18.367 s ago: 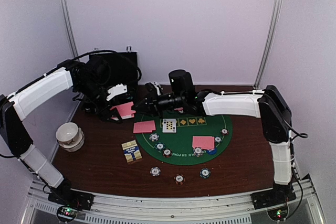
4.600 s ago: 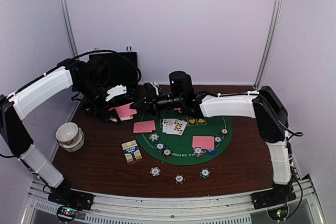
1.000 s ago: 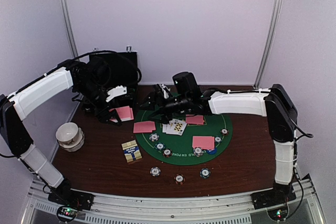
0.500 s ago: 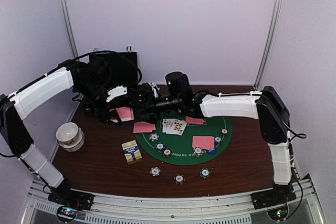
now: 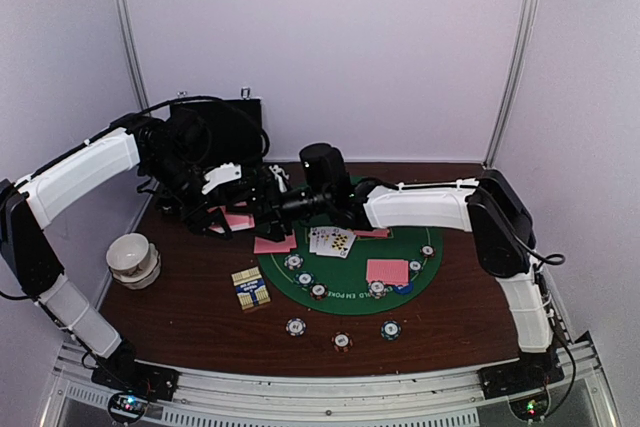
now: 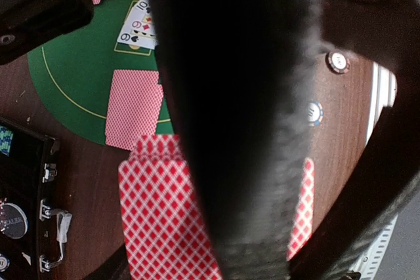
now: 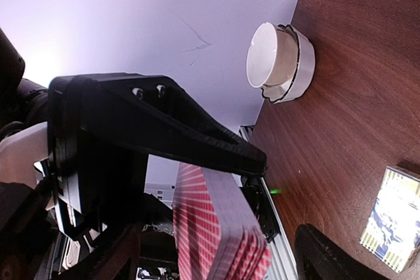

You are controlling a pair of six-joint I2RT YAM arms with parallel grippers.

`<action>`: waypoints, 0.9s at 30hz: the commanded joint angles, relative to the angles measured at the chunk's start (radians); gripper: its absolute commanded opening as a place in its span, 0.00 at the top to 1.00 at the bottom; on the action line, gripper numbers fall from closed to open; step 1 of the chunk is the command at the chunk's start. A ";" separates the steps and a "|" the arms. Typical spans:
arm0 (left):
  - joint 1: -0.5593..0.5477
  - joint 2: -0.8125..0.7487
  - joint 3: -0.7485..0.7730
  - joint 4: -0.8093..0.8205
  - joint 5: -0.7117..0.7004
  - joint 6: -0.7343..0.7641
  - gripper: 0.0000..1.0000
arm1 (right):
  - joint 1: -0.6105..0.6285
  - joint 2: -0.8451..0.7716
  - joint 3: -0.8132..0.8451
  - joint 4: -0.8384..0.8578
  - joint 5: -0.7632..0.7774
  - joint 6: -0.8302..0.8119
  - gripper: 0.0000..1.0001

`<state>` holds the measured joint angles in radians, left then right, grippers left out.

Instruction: Distribute texas hold em gaming equipment

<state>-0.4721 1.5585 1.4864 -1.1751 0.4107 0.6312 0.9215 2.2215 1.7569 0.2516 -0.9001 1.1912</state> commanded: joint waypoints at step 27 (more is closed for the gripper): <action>0.003 -0.019 0.020 0.021 0.020 0.003 1.00 | -0.068 -0.045 -0.122 0.013 0.029 0.035 0.53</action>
<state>-0.4725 1.5597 1.4864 -1.1751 0.4019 0.6304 0.8822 2.2093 1.6779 0.3107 -0.9005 1.2377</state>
